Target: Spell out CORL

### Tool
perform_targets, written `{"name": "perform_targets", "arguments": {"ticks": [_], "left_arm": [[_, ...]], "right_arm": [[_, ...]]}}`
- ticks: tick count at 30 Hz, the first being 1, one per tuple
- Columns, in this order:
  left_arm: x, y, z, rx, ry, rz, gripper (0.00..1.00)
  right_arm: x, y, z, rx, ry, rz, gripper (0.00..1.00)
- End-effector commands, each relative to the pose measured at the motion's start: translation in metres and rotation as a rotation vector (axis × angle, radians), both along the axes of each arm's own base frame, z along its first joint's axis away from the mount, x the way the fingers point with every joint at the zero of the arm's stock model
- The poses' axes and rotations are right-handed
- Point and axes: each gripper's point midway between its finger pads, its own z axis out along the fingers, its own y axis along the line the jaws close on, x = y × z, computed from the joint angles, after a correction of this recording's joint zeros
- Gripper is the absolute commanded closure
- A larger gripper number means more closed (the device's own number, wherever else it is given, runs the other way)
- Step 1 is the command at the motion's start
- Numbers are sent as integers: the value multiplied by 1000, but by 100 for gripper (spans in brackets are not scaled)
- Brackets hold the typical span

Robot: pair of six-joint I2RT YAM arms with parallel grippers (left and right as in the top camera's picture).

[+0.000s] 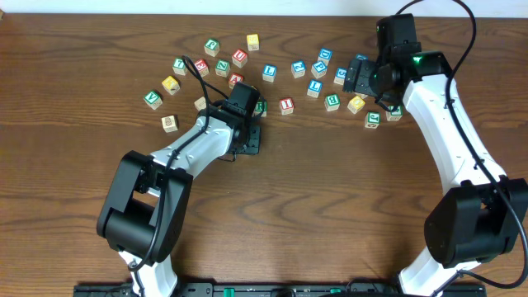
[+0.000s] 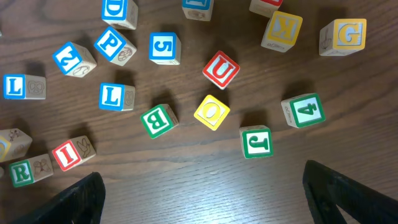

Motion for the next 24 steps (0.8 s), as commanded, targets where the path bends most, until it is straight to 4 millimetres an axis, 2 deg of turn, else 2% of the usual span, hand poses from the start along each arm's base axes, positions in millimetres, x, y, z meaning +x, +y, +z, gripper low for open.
{"name": "perform_targets", "arguments": {"ticks": [1, 16, 24], "left_arm": [[2, -4, -1, -2, 0, -26, 64], [3, -4, -1, -3, -1, -25, 63], [13, -8, 3, -21, -43, -25, 63]], "right_arm": [[-2, 2, 0, -7, 0, -7, 4], [-2, 2, 0, -7, 0, -7, 4], [-2, 1, 0, -8, 2, -7, 3]]}}
